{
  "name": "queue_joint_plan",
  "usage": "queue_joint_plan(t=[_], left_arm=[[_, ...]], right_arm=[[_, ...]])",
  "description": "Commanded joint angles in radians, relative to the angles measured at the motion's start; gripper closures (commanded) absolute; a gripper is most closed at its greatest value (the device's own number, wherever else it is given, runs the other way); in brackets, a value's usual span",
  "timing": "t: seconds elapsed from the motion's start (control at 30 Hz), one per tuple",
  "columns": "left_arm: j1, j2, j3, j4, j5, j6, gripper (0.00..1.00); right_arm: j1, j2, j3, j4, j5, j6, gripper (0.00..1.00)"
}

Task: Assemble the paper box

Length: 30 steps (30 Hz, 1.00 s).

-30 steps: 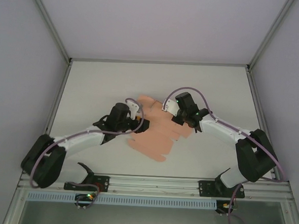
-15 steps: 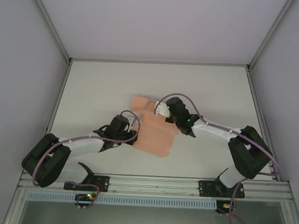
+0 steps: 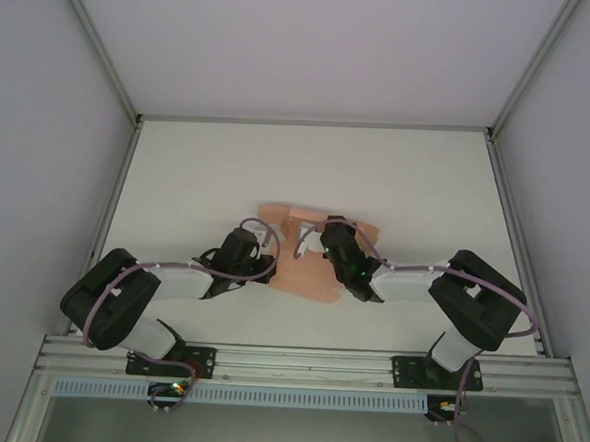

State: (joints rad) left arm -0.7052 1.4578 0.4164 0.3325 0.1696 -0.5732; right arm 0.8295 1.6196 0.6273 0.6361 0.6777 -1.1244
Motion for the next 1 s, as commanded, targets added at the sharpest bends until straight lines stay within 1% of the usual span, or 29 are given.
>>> queue_joint_plan(t=[0.0, 0.07, 0.17, 0.33, 0.4, 0.5, 0.57, 0.67, 0.73, 0.77, 0.8, 0.87, 0.93, 0.97], left_arm=[[0.008, 0.031, -0.018, -0.085, -0.042, -0.006, 1.0], [0.007, 0.025, -0.015, -0.095, -0.043, -0.001, 1.0], [0.007, 0.008, -0.012, -0.108, -0.041, 0.009, 1.0], [0.007, -0.027, -0.003, -0.149, -0.04, 0.024, 1.0], [0.008, -0.045, -0.001, -0.161, -0.038, 0.029, 1.0], [0.009, -0.08, 0.003, -0.188, -0.049, 0.035, 1.0], [0.009, -0.104, 0.011, -0.215, -0.056, 0.036, 0.97], [0.023, -0.156, 0.036, -0.268, -0.06, 0.029, 0.9], [0.047, -0.198, 0.071, -0.328, -0.06, 0.023, 0.82], [0.063, -0.222, 0.089, -0.359, -0.056, 0.027, 0.76], [0.087, -0.249, 0.116, -0.406, -0.061, 0.034, 0.66], [0.148, -0.295, 0.157, -0.478, -0.069, 0.047, 0.63], [0.24, -0.322, 0.199, -0.533, -0.067, 0.064, 0.49], [0.28, -0.32, 0.222, -0.553, -0.062, 0.068, 0.44]], right_arm=[[0.02, 0.022, -0.057, 0.045, -0.012, -0.02, 1.0], [0.02, 0.051, -0.098, 0.127, -0.02, -0.042, 1.0], [0.02, 0.124, -0.134, 0.288, 0.023, -0.119, 1.0], [0.038, 0.276, -0.173, 0.669, 0.082, -0.301, 1.0], [0.042, 0.309, -0.159, 0.682, 0.104, -0.339, 1.0], [0.042, 0.299, -0.154, 0.672, 0.083, -0.302, 1.0], [0.041, 0.279, -0.15, 0.63, 0.079, -0.299, 1.0], [0.042, 0.251, -0.15, 0.59, 0.063, -0.307, 1.0], [0.041, 0.241, -0.14, 0.568, 0.069, -0.307, 1.0], [0.04, 0.24, -0.135, 0.568, 0.071, -0.306, 1.0], [0.04, 0.238, -0.132, 0.571, 0.071, -0.312, 1.0], [0.04, 0.238, -0.125, 0.582, 0.072, -0.331, 1.0], [0.04, 0.237, -0.119, 0.607, 0.068, -0.349, 1.0], [0.04, 0.234, -0.112, 0.606, 0.07, -0.35, 1.0]])
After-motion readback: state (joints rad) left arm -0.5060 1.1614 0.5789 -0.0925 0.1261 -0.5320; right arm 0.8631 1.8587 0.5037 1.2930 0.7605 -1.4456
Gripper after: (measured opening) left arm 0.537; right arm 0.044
